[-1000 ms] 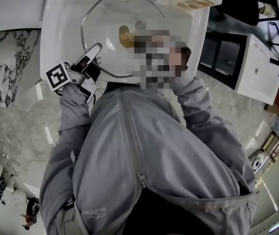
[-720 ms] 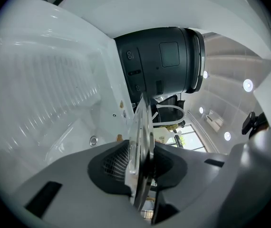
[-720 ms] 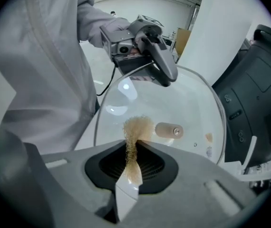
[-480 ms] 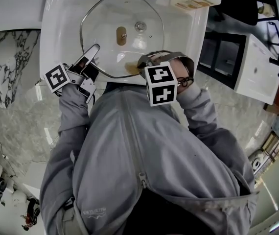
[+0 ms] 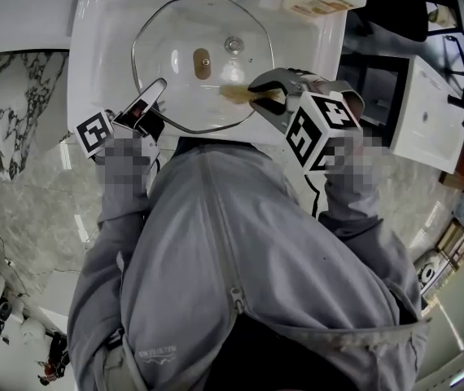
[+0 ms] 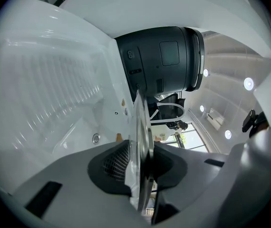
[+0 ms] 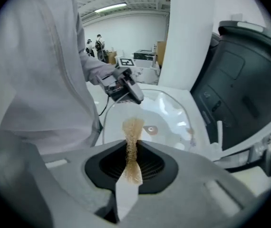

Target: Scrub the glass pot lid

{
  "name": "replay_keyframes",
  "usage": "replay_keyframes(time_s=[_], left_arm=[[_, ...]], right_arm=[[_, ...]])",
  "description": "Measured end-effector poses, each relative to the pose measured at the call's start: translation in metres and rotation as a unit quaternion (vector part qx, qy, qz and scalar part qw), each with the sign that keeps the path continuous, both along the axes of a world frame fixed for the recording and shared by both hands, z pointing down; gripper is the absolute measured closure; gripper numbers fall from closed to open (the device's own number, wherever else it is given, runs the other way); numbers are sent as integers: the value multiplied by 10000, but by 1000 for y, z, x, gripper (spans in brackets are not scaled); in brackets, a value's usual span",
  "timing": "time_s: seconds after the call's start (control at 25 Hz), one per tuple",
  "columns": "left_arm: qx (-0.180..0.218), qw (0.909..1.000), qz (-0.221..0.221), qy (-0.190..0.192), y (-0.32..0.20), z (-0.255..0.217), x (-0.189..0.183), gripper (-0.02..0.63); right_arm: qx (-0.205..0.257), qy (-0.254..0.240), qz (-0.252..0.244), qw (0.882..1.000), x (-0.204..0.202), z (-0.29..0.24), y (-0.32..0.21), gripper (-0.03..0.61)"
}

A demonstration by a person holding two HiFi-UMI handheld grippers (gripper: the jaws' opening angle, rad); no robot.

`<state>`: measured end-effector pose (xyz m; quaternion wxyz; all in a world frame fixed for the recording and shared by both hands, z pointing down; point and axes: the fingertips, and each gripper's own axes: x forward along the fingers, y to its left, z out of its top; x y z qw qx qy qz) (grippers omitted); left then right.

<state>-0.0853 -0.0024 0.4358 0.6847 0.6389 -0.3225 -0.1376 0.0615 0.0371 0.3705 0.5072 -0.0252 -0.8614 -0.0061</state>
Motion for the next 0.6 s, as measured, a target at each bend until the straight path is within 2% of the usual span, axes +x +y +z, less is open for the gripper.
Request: replay_keyframes(time_s=[0.16,0.28,0.44,0.6], left_arm=[[49,9999,70,-58,1,-2,1,535],[83,9998,140,-78,2,-5,1,535],[132,9997,188,-39,3,-11,5,535],[147,9997,200,13,4,-17,8,535]], right_arm=[[914,145,662,9935,19,-9,-50,532],[1855,196,1048,9768,25,-17,-90,532],[2900,525,879,9515,25,-8,-122,532],[3364,685,662,9369,19,12,-137,532]])
